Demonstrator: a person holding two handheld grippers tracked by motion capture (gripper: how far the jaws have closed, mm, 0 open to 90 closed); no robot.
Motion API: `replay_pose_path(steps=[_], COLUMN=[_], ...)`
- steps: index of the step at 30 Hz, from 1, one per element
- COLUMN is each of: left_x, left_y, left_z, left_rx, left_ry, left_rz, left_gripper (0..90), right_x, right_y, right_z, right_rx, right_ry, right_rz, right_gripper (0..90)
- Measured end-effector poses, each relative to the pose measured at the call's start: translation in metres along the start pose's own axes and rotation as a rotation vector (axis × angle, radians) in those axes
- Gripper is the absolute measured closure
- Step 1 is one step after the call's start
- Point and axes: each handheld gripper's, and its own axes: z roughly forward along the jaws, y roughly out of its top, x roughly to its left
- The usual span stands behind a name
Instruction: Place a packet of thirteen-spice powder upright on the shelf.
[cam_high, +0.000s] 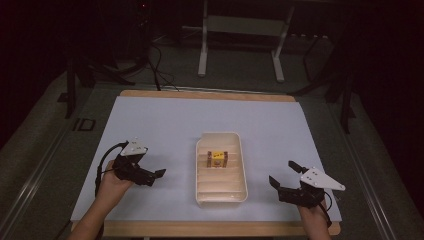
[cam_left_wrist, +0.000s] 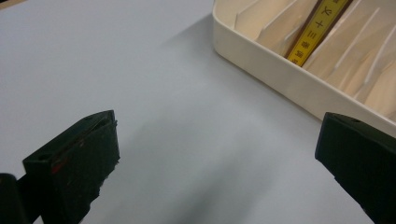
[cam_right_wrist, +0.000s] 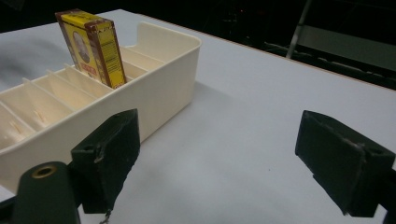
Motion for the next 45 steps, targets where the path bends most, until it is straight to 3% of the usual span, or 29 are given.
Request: replay_pose_path(steps=[8, 15, 18, 25, 30, 38, 45], left_x=[-0.003, -0.007, -0.009, -0.005, -0.005, -0.01, -0.012], left_y=[-0.018, -0.033, -0.036, -0.04, -0.04, -0.038, -0.038], left_z=[-0.007, -0.011, -0.013, -0.013, -0.013, -0.005, -0.004], left_rx=[-0.013, -0.004, -0.006, -0.031, -0.043, -0.018, -0.029], left_ry=[0.021, 0.039, 0.069, 0.083, 0.065, 0.047, 0.032], left_rz=[-0.039, -0.038, -0.03, -0.053, -0.065, -0.034, -0.026], left_gripper=[0.1, 0.1, 0.1, 0.1, 0.1, 0.1, 0.1], right_x=[0.0, 0.0, 0.0, 0.0, 0.0, 0.0, 0.002], right_y=[0.0, 0.0, 0.0, 0.0, 0.0, 0.0, 0.0], right_z=[-0.001, 0.0, 0.0, 0.001, 0.001, 0.002, 0.004], right_rx=[-0.001, -0.003, 0.0, 0.002, 0.001, 0.009, 0.016], right_ry=[-0.004, 0.002, 0.003, 0.004, 0.005, -0.003, -0.019], right_rz=[-0.004, -0.012, -0.013, -0.012, -0.014, -0.019, -0.036], right_gripper=[14.1, 14.1, 14.1, 14.1, 14.1, 14.0, 14.0])
